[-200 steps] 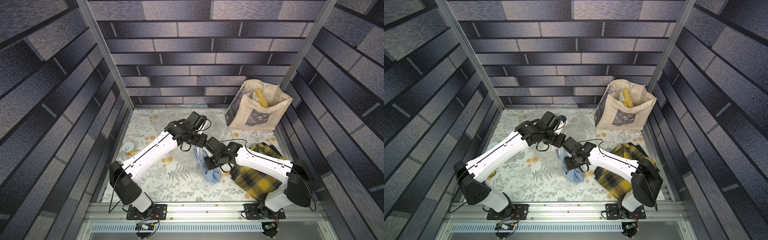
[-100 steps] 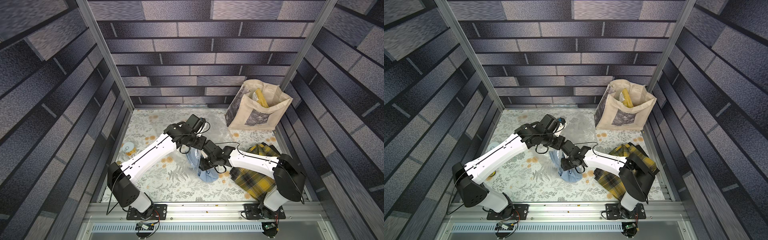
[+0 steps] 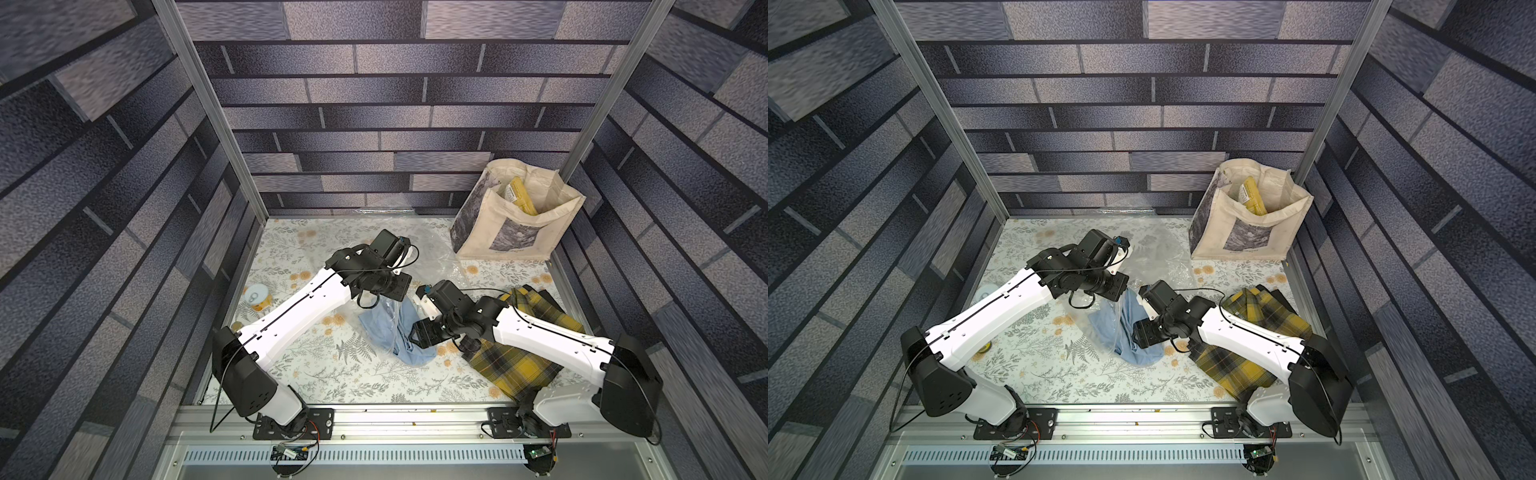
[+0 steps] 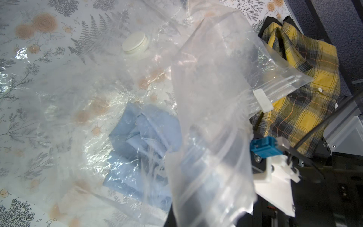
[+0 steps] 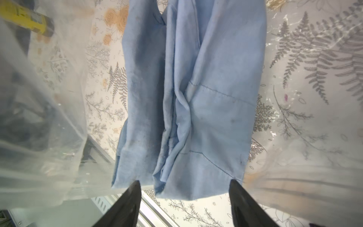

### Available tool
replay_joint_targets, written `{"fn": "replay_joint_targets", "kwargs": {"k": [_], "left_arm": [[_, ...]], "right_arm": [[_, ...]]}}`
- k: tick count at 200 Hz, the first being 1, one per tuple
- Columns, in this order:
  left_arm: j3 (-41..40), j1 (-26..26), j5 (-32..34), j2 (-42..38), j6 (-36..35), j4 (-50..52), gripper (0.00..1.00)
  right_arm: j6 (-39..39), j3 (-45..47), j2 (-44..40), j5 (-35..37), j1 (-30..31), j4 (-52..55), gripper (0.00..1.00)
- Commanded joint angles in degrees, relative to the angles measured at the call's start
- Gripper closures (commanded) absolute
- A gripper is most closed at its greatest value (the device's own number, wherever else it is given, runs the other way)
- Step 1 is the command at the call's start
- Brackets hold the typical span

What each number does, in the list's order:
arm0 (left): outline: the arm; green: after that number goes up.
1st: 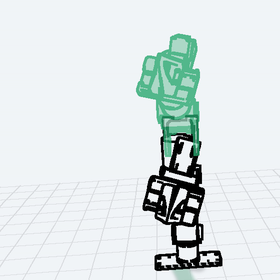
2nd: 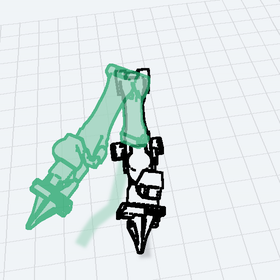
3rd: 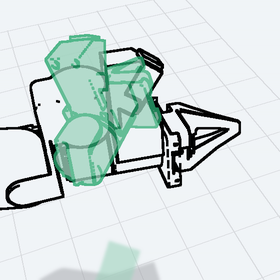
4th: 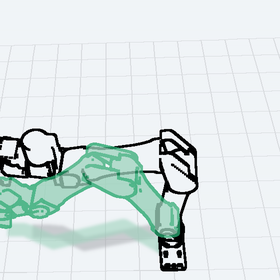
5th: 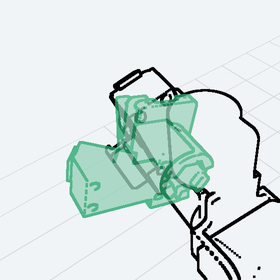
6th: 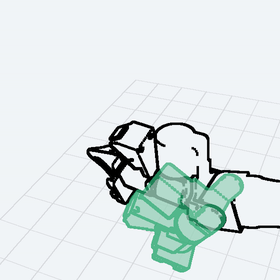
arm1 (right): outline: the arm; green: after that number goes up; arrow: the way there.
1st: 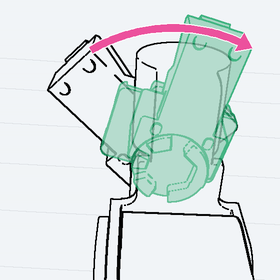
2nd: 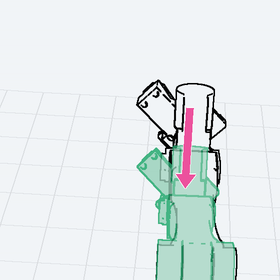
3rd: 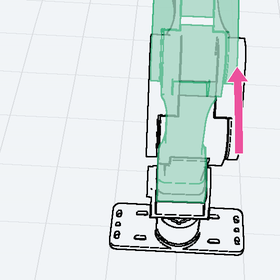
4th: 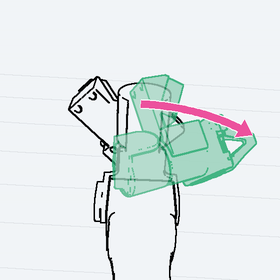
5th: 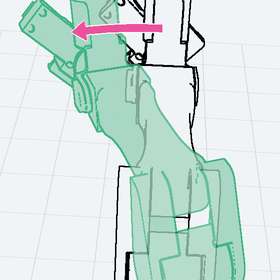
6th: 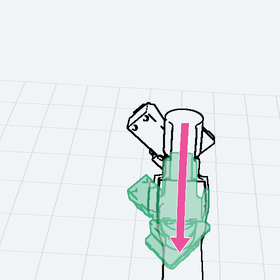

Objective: Place the folded shirt into the vacuum bag
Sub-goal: Place the shirt in the vacuum bag.

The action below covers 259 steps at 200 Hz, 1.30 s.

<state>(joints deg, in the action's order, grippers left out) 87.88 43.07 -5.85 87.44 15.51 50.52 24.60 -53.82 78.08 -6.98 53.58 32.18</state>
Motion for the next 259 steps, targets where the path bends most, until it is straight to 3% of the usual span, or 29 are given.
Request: {"fn": "replay_joint_targets", "kwargs": {"k": [1,37,70,89,125,145,179,213,241,259], "left_arm": [[0.5,0.3,-0.5,-0.4,0.7,0.9,0.94],[1.6,1.1,-0.1,0.8,0.1,1.7,0.94],[1.9,2.3,0.0,0.9,-0.8,2.4,0.94],[1.6,2.8,-0.3,0.9,-1.0,2.6,0.94],[0.8,4.2,-1.1,0.5,-1.7,2.4,0.94],[0.5,5.1,-1.5,0.4,-1.8,2.0,0.94],[0.6,6.4,-2.2,1.0,-1.7,1.0,0.95],[1.3,7.0,-2.1,2.3,-2.0,1.1,0.94],[1.3,7.1,-2.1,2.1,-2.1,1.1,0.94],[1.6,7.0,-1.9,2.3,-2.2,1.2,0.95]], "right_arm": [[0.7,1.1,1.7,8.4,5.1,2.5,0.29],[0.8,-1.9,8.8,18.8,7.4,1.8,0.35],[-0.4,-4.3,8.7,26.1,7.5,0.4,0.61],[0.7,-3.7,6.4,24.4,5.8,-3.0,0.78],[9.9,3.3,0.7,16.2,-3.0,-12.1,0.93],[17.6,8.3,-1.9,14.3,-7.2,-16.8,0.96],[26.8,11.5,-0.3,14.7,-10.2,-19.6,0.87],[31.5,8.0,2.1,22.7,-11.3,-13.0,0.84],[28.4,8.7,-1.4,21.4,-11.2,-18.6,0.94],[23.5,6.4,-1.6,16.3,-11.2,-21.1,0.97]]}}
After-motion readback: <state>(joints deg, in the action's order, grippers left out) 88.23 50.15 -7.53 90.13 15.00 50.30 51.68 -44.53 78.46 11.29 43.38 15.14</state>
